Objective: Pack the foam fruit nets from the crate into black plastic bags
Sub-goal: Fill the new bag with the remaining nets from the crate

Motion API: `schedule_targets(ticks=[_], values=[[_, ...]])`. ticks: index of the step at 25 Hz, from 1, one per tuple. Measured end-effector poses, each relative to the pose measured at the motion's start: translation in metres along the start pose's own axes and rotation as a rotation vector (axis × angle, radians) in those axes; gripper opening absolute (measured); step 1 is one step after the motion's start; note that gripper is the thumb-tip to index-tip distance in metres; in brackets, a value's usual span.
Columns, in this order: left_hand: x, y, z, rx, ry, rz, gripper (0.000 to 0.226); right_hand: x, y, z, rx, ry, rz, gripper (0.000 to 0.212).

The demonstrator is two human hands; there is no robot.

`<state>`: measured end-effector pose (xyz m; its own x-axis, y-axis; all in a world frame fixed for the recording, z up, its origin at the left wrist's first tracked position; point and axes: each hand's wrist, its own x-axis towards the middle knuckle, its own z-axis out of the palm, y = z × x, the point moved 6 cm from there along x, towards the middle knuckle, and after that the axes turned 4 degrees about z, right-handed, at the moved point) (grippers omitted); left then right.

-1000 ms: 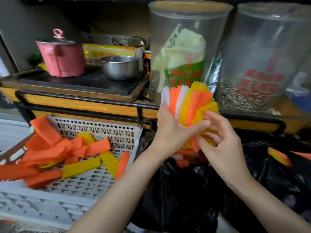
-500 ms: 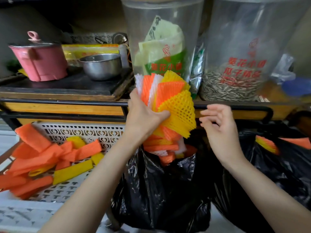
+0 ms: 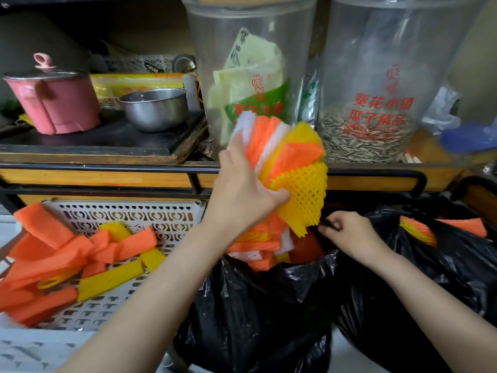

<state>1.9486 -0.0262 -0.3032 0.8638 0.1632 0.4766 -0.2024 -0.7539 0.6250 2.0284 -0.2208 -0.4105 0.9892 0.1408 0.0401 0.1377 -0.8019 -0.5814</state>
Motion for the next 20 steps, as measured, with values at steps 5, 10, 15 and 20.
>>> schedule_targets(ticks=[5,10,15,20], values=[[-0.023,0.013,0.061,0.623,-0.346,0.391,0.107,-0.016,0.032,-0.023,0.624,-0.025,0.309,0.028],[-0.049,-0.007,0.101,0.589,-0.729,0.423,0.096,-0.026,0.038,-0.019,0.733,-0.074,0.352,0.026],[-0.051,-0.013,0.116,0.619,-0.805,0.404,0.089,-0.031,0.034,-0.028,0.552,-0.084,0.246,0.02],[-0.067,-0.006,0.126,0.501,-0.961,0.448,0.09,-0.029,0.052,-0.036,-0.142,-0.243,0.278,0.036]])
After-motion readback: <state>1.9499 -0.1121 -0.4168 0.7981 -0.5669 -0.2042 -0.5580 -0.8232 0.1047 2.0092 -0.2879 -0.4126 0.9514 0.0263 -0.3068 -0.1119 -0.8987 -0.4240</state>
